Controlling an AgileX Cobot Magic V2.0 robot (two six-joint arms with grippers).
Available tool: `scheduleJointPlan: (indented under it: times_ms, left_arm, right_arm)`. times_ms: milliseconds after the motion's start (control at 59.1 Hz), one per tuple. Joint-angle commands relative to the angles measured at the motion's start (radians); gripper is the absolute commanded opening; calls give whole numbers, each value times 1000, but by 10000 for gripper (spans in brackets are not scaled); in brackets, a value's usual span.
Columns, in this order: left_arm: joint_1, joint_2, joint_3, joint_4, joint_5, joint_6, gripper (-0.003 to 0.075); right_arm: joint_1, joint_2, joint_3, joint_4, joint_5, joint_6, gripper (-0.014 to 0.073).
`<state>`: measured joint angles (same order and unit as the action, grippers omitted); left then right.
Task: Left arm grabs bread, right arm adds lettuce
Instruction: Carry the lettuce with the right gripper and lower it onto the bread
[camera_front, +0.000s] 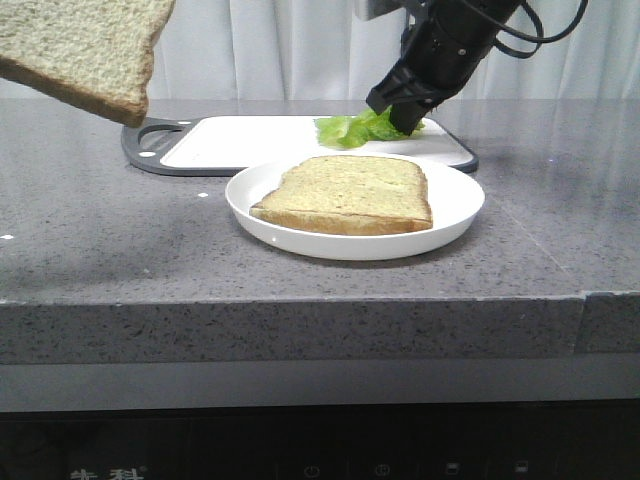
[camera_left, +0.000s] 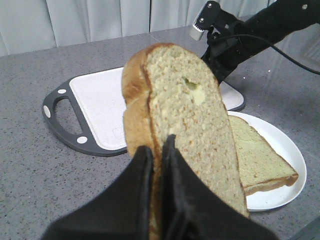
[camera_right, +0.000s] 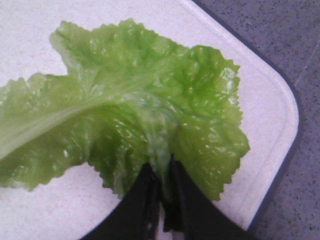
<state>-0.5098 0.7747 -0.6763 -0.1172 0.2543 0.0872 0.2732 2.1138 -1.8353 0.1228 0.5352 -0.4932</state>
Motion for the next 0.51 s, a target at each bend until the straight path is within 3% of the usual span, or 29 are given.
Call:
scheduleJointPlan:
  times_ms: [0,288,491]
  left_arm:
    - [3,-6,-28,-14,-83,-10,-21]
    - [3,-6,-28,-14,-83,-10,-21]
    - [3,-6,-28,-14,-83,-10,-21]
  right_arm:
    - [-2,-104,-34,27,-52,-10,-62]
    - [-2,-252,52,187,-57,-10,-62]
    - [34,-478,352,207,-163,-10,-62]
